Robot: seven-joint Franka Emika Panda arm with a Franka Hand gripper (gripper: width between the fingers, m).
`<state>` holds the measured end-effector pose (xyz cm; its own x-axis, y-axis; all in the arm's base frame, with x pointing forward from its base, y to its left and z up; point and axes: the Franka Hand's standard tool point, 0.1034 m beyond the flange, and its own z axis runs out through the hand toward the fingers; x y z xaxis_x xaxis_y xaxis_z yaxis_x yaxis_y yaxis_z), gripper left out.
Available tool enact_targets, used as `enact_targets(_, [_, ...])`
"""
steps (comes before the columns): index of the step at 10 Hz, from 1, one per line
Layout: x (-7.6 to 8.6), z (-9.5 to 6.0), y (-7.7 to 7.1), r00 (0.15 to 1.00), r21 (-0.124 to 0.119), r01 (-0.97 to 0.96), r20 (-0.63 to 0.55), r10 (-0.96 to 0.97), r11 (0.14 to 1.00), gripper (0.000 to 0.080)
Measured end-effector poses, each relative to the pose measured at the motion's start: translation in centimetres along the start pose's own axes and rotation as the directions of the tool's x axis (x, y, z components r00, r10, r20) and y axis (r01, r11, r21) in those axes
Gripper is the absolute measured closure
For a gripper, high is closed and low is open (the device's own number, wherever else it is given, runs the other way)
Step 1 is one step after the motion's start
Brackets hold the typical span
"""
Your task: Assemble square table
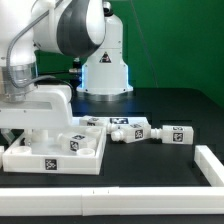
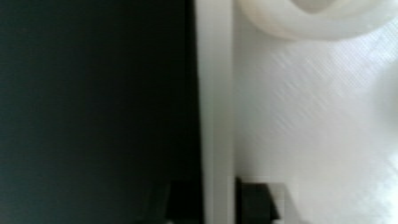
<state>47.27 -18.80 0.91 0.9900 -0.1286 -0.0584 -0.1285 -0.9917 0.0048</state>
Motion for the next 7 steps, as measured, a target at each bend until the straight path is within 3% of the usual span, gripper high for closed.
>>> enact_targets(2, [1.7, -0.6, -1.1, 1.0, 0.008, -0.013, 0.002, 0.013, 1.0, 0.0747])
enact_targets(5, [5.3, -2.2, -5.9, 1.0, 0.015, -0.005, -0.01, 0.005, 1.0, 0.0747])
enact_targets(7, [6.7, -2.2, -10.1, 0.997, 0.018, 0.078, -0.02, -0.078, 0.997, 0.0747])
